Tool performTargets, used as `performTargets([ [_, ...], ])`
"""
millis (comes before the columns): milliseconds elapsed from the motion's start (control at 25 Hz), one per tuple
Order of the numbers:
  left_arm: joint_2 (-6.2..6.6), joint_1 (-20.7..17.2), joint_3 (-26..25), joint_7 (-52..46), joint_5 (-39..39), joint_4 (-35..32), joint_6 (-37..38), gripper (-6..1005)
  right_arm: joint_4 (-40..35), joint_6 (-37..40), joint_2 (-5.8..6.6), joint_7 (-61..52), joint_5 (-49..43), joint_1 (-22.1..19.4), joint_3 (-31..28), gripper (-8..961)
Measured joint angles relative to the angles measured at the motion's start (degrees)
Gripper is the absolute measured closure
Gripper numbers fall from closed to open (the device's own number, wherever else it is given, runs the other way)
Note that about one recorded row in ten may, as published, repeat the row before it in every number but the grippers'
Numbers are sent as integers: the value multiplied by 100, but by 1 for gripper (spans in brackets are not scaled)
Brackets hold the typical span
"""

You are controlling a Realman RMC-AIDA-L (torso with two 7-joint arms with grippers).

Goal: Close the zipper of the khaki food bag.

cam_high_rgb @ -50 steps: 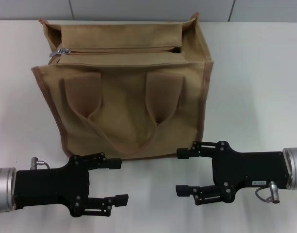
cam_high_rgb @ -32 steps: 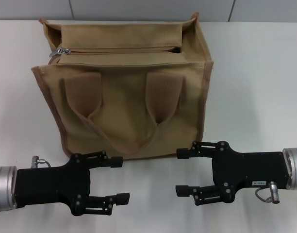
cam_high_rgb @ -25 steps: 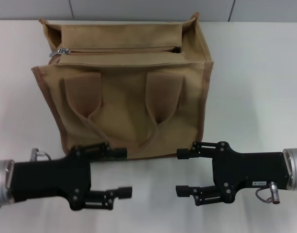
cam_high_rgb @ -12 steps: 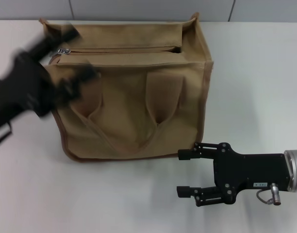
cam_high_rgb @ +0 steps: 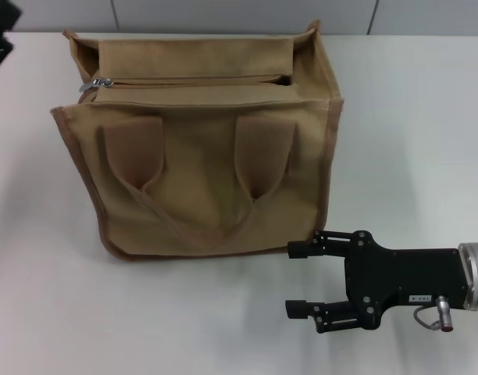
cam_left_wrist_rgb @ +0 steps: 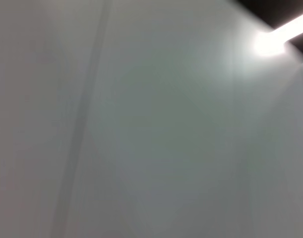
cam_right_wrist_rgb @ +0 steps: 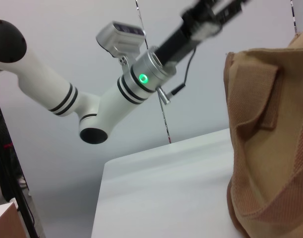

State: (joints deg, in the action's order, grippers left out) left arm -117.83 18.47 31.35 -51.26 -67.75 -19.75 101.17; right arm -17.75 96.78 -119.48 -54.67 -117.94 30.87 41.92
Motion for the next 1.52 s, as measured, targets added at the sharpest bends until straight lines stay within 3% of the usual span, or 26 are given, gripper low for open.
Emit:
performTargets([
  [40,0,0,0,0,0,0,0,169,0,0,2,0,0,-1,0,143],
  [120,48,-133,-112,152,-16,8,-905,169,0,-1,3,0,0,-2,0,143],
  [240,98,-196,-65,375,-87,41,-1527,169,0,-2,6,0,0,-2,0,143],
  [360,121,-241,24,684,-518,52,-1977,169,0,-3,13,0,0,-2,-2,143],
  [640,199,-239,30,725,-1799,-12,-1760,169,-8,-9,13,0,-2,-32,-31,144],
  [880,278,-148,44,714,-2139,-17,-1344,170,-5,-11,12,0,-14,-44,-45,144],
  [1120,225,51,-11,942,-2094,-34,-1431,170,0,-20,12,0,-14,-49,-31,144],
  [1520,52,191,-1080,1472,-2063,-35,-1423,170,0,-21,12,0,-7,-55,-48,144],
])
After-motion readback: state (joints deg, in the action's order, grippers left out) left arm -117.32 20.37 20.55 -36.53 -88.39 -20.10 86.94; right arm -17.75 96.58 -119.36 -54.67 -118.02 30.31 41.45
